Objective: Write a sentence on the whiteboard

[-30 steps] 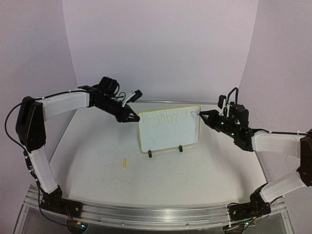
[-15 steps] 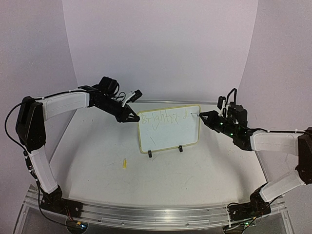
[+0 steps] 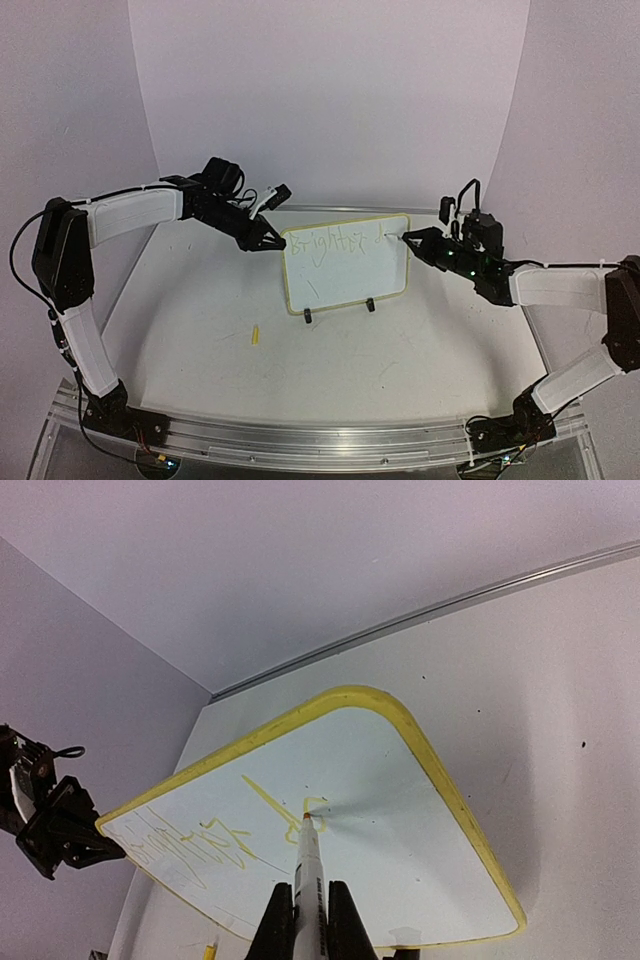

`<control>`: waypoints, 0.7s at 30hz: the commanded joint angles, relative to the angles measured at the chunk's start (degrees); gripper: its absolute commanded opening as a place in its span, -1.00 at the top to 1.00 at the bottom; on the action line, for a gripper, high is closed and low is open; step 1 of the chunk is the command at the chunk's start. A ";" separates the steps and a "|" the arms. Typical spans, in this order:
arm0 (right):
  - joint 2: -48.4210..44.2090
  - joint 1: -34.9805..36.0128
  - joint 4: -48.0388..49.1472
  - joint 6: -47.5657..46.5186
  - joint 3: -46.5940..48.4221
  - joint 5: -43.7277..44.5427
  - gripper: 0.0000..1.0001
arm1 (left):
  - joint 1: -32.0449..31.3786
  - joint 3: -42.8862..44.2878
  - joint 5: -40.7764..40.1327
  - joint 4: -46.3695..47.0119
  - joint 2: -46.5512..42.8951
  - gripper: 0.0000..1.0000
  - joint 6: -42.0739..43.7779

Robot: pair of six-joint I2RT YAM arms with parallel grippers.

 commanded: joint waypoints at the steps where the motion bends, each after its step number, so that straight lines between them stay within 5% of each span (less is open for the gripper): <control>1: 0.43 -0.26 0.39 -0.07 -0.47 0.47 1.00 | -0.24 0.49 -1.75 -0.68 -2.03 1.00 1.95; 21: -2.62 -0.25 -1.80 -0.87 2.26 4.95 1.00 | -0.24 0.62 -1.75 -0.68 -2.12 1.00 1.99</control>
